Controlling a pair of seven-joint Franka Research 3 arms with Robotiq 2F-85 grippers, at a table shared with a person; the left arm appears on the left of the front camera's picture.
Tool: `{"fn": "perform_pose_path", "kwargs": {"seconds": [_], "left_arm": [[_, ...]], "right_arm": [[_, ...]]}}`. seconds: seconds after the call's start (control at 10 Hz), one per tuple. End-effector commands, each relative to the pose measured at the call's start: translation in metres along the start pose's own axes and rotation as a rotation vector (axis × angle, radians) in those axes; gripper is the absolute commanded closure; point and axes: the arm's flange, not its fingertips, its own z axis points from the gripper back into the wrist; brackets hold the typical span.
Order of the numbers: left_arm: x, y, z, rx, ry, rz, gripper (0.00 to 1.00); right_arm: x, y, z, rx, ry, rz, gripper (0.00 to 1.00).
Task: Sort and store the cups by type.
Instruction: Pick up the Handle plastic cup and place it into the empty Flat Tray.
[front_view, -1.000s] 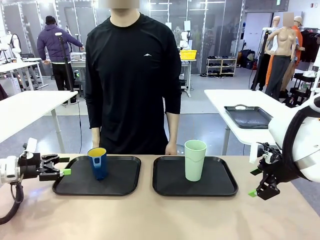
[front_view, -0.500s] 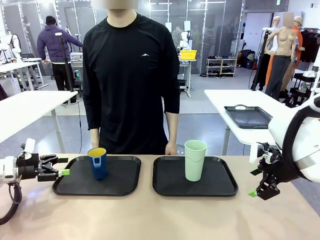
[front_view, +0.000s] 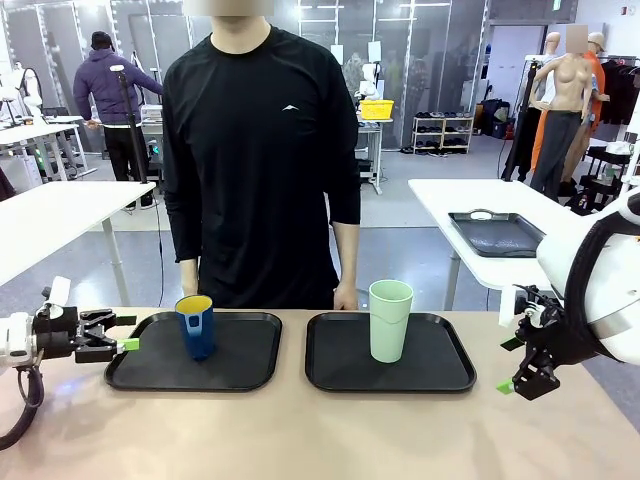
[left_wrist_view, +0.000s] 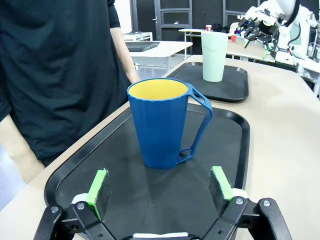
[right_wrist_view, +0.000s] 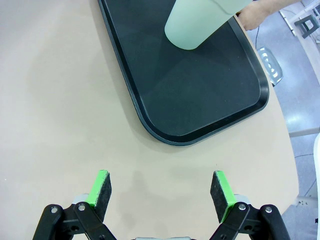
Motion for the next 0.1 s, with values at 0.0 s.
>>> {"fn": "perform_pose_path", "kwargs": {"seconds": [0.0], "left_arm": [[0.0011, 0.0010, -0.0014, 0.000, -0.002, -0.003, 0.00]], "right_arm": [[-0.0004, -0.0008, 0.0005, -0.006, -0.005, -0.005, 0.00]]}}
